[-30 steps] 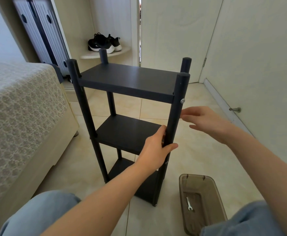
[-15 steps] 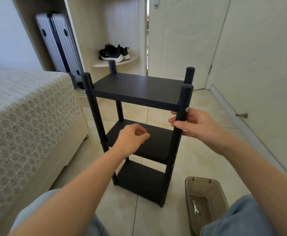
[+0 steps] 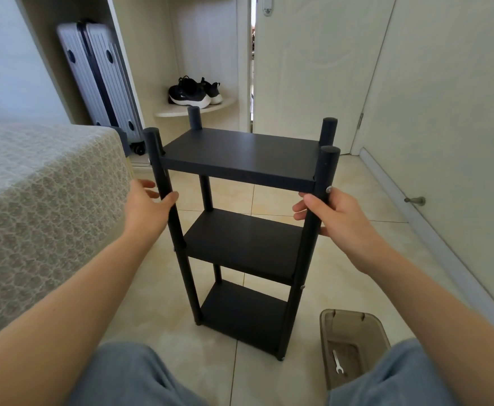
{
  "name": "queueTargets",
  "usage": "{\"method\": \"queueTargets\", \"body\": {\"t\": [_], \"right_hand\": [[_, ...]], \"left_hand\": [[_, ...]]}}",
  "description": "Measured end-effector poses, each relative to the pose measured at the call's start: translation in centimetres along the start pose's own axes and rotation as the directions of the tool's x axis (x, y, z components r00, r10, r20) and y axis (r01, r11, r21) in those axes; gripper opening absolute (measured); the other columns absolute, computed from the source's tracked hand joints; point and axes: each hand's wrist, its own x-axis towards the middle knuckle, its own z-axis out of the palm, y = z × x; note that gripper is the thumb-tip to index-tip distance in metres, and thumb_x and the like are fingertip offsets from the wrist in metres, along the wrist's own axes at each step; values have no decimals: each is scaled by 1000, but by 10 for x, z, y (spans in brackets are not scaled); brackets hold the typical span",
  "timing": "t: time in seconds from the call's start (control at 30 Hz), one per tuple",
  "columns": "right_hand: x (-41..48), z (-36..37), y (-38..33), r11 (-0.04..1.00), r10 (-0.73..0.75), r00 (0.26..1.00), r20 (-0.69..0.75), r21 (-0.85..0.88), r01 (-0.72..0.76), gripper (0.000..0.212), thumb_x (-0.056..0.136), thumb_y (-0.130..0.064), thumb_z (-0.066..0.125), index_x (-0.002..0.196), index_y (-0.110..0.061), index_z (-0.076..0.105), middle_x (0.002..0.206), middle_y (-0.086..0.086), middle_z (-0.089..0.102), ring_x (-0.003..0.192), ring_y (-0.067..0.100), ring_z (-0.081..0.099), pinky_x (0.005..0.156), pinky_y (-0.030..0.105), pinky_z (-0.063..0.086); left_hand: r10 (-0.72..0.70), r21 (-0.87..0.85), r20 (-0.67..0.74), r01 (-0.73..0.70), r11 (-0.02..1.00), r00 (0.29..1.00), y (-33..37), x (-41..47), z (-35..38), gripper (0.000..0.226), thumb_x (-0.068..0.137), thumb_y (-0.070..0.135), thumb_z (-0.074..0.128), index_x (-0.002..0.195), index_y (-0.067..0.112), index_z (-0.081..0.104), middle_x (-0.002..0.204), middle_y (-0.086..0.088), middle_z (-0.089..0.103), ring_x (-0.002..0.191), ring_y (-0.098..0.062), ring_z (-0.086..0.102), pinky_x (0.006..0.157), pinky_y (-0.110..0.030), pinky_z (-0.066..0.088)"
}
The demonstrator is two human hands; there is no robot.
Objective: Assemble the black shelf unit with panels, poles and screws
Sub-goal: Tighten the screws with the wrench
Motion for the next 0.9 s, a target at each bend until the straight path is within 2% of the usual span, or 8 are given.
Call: {"method": "queueTargets", "body": {"t": [0.1, 0.2, 0.3, 0.43, 0.53, 0.63, 0.77, 0.9], "right_hand": [[12, -4, 1, 1000, 19, 999, -31, 9, -18, 14, 102, -31, 48, 100, -24, 60, 89, -12, 71, 84, 2, 69, 92, 32, 50], [33, -11, 0, 999, 36, 998, -44, 15, -35, 11, 102, -30, 46, 100, -27, 56, 93, -10, 70, 87, 6, 69, 88, 31, 50], [61, -19, 0, 999, 52, 998, -38, 18, -52, 10, 103, -31, 45, 103, -29, 55, 95, -9, 70, 87, 7, 70, 79, 26, 50], [111, -29, 9, 994, 95, 994, -58, 59, -91, 13, 102, -31, 47, 106, -26, 58, 90, -10, 72, 85, 8, 71, 77, 28, 54], [160, -33, 19, 971, 144, 987, -71, 200, -128, 13, 101, -25, 50, 106, -20, 61, 80, -7, 72, 81, 16, 72, 76, 34, 59], [210, -36, 32, 941, 188, 978, -93, 301, -153, 15, 98, -23, 56, 102, -12, 65, 71, -3, 68, 68, 14, 66, 71, 33, 58], [263, -36, 41, 906, 287, 955, -74, 345, -245, 29, 94, -39, 60, 98, -11, 68, 69, -2, 63, 63, 13, 61, 65, 31, 56], [289, -36, 37, 881, 425, 900, -99, 272, -387, 33, 92, -48, 60, 97, -16, 68, 66, -4, 66, 63, 12, 64, 69, 30, 59]], "left_hand": [[67, -40, 69, -64, 997, 995, 4, 15, 9, 52, 95, 30, 67, 139, 18, 42, 118, 5, 53, 106, -16, 53, 87, -35, 44], [69, -108, 99, -58, 992, 993, 11, 33, 24, 51, 96, 29, 65, 140, 22, 41, 123, 4, 56, 110, -16, 55, 91, -37, 44], [96, -152, 123, -77, 985, 988, 19, 52, 44, 34, 98, 26, 62, 128, 28, 46, 108, 10, 62, 103, -14, 64, 96, -42, 47], [152, -191, 136, -124, 974, 979, 28, 88, 73, 19, 100, 23, 59, 115, 30, 52, 101, 11, 66, 82, -1, 69, 84, -32, 53], [186, -221, 156, -149, 964, 970, 34, 121, 97, 16, 99, 22, 60, 99, 37, 54, 96, 4, 69, 76, -5, 71, 69, -23, 54], [197, -250, 194, -146, 957, 961, 37, 157, 122, 12, 98, 25, 62, 101, 36, 58, 90, 5, 68, 72, -10, 70, 59, -17, 54], [149, -275, 270, -72, 959, 951, 43, 195, 146, 10, 94, 30, 66, 103, 31, 62, 76, 10, 66, 64, -6, 64, 57, -17, 55], [-4, -191, 362, 79, 978, 932, 64, 207, 150, 23, 85, 40, 74, 103, 31, 63, 91, 4, 69, 80, -11, 68, 73, -28, 54]]}}
